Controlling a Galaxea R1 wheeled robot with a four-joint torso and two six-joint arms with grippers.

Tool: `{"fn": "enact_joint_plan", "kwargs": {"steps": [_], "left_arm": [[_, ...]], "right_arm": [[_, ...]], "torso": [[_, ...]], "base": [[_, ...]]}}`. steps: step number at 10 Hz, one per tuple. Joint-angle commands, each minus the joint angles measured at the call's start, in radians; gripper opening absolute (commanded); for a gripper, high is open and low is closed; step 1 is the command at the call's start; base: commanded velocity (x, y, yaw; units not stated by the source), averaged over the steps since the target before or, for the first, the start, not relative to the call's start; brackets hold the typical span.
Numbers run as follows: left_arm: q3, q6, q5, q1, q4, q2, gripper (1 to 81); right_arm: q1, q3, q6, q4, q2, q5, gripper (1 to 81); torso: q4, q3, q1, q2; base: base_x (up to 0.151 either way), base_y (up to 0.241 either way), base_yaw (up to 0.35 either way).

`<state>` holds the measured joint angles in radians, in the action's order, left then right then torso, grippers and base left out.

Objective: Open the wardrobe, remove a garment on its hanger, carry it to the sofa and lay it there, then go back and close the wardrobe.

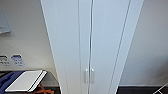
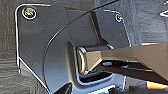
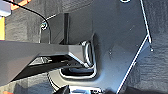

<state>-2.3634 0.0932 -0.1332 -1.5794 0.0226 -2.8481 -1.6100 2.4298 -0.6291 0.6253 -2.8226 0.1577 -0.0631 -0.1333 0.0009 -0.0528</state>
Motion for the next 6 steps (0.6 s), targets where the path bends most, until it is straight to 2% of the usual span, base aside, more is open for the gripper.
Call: {"fn": "enact_joint_plan", "kwargs": {"steps": [1,2,4,6], "left_arm": [[0.032,0.003,0.060,0.023,-0.006,0.019,81.1],[0.073,0.002,0.056,0.028,-0.006,0.050,81.1],[0.263,0.002,0.050,0.052,-0.006,0.192,81.1],[0.438,0.002,0.049,0.095,-0.004,0.339,81.1]], "right_arm": [[0.038,-0.052,0.003,0.010,0.039,-0.036,81.1],[0.049,-0.118,0.003,0.010,0.079,-0.032,81.1],[0.081,-0.288,-0.004,0.010,0.212,0.002,81.1],[0.138,-0.463,-0.009,0.004,0.363,0.003,81.1]], "torso": [[0.000,0.000,0.000,0.000],[0.000,0.000,0.000,0.000],[0.000,0.000,0.000,0.000],[0.000,0.000,0.000,0.000]], "base": [[0.000,0.000,0.000],[0.000,0.000,0.000],[0.000,0.000,0.000],[0.000,0.000,0.000]]}}
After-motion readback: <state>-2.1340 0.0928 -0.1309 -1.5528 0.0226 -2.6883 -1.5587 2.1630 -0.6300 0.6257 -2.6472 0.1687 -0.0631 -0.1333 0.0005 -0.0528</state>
